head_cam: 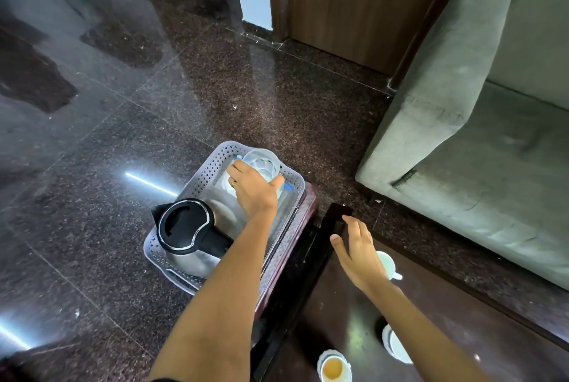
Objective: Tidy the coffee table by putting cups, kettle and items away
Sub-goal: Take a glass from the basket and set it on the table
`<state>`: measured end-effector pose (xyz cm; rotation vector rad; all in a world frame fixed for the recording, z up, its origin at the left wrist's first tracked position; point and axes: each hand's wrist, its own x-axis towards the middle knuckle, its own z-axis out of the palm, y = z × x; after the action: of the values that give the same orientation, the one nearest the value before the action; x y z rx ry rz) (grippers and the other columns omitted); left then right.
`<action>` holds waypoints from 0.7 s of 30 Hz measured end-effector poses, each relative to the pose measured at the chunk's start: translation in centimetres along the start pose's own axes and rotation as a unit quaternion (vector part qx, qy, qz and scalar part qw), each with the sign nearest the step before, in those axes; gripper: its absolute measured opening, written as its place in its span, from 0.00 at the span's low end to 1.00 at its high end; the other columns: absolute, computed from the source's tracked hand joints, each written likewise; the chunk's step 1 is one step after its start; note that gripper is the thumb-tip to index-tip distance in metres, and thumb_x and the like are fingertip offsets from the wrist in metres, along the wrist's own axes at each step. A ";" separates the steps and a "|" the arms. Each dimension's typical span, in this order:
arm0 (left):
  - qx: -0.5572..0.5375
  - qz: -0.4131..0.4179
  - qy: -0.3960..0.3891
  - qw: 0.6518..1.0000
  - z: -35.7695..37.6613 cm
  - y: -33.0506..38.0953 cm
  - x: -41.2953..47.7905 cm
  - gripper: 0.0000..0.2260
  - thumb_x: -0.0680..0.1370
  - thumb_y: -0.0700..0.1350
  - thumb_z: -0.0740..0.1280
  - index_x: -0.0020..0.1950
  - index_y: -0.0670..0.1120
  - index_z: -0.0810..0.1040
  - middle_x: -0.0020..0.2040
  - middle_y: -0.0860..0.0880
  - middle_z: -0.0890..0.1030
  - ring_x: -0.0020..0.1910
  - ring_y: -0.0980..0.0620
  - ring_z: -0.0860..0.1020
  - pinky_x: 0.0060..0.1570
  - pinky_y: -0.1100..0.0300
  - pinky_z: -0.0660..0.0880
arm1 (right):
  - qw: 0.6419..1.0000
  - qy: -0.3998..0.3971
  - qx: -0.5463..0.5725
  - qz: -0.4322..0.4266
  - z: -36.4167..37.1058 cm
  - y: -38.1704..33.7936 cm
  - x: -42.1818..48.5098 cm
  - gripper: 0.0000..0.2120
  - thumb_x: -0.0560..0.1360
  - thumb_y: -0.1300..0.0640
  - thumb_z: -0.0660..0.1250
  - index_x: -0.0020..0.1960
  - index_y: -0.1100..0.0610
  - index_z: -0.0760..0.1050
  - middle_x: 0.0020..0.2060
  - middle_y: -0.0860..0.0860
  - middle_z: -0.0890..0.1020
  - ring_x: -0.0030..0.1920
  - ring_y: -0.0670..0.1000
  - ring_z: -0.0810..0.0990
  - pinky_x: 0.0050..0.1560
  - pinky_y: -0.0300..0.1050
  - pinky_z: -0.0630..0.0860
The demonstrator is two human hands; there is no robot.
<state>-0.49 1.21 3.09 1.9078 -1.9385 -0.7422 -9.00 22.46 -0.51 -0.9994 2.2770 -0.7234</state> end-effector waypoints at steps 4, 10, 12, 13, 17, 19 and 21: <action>-0.046 0.048 0.006 0.998 -1.2 2.0 -2.0 0.35 0.63 0.51 0.78 0.61 0.37 0.66 0.59 0.40 0.68 0.56 0.40 0.71 0.48 0.47 0.74 | 1.000 0.018 -0.007 0.004 -1.4 0.5 -1.7 0.25 0.81 0.49 0.58 0.74 0.58 0.60 0.71 0.52 0.65 0.72 0.53 0.63 0.69 0.47 0.63; -0.084 0.150 -0.030 0.985 -1.7 5.2 -7.7 0.38 0.61 0.50 0.79 0.64 0.38 0.67 0.61 0.41 0.69 0.60 0.42 0.69 0.54 0.53 0.68 | 0.999 0.036 0.002 0.009 -3.4 1.6 -5.1 0.26 0.80 0.50 0.59 0.75 0.58 0.58 0.71 0.52 0.64 0.72 0.52 0.61 0.70 0.44 0.59; -0.085 0.178 -0.053 0.979 -1.5 6.1 -10.0 0.38 0.60 0.50 0.79 0.64 0.39 0.67 0.61 0.42 0.69 0.59 0.42 0.70 0.53 0.53 0.70 | 0.999 0.044 0.010 0.018 -4.3 2.2 -6.5 0.27 0.80 0.50 0.60 0.75 0.59 0.58 0.71 0.53 0.64 0.73 0.52 0.61 0.71 0.46 0.59; -0.087 0.196 -0.064 0.975 -1.2 6.5 -11.3 0.38 0.59 0.50 0.79 0.64 0.39 0.67 0.60 0.43 0.69 0.58 0.42 0.71 0.53 0.52 0.71 | 0.998 0.049 0.013 0.025 -4.7 2.7 -7.3 0.27 0.80 0.50 0.61 0.75 0.59 0.58 0.71 0.53 0.65 0.73 0.52 0.61 0.71 0.46 0.60; -0.081 0.253 -0.100 0.959 -0.1 7.7 -16.6 0.36 0.57 0.51 0.79 0.60 0.42 0.68 0.57 0.45 0.70 0.55 0.44 0.72 0.48 0.49 0.76 | 0.995 0.062 0.040 0.064 -6.5 4.7 -10.4 0.29 0.79 0.50 0.62 0.74 0.59 0.57 0.71 0.53 0.63 0.68 0.55 0.70 0.70 0.48 0.64; -0.062 0.273 -0.127 0.952 0.6 8.1 -19.1 0.35 0.57 0.52 0.79 0.58 0.43 0.68 0.56 0.46 0.70 0.54 0.45 0.73 0.44 0.52 0.75 | 0.993 0.073 0.049 0.079 -7.5 5.9 -11.9 0.30 0.78 0.50 0.64 0.74 0.59 0.57 0.72 0.54 0.63 0.68 0.55 0.70 0.69 0.48 0.65; -0.040 0.301 -0.155 0.940 1.4 8.3 -21.7 0.35 0.57 0.53 0.78 0.57 0.44 0.69 0.55 0.46 0.71 0.54 0.45 0.73 0.43 0.52 0.75 | 0.990 0.090 0.057 0.094 -8.5 7.2 -13.5 0.33 0.77 0.51 0.67 0.75 0.60 0.55 0.72 0.55 0.62 0.72 0.54 0.64 0.70 0.44 0.61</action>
<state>-6.91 22.69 9.43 1.0817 -2.4511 -0.9373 -10.26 39.28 4.26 -0.6808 2.4125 -0.8815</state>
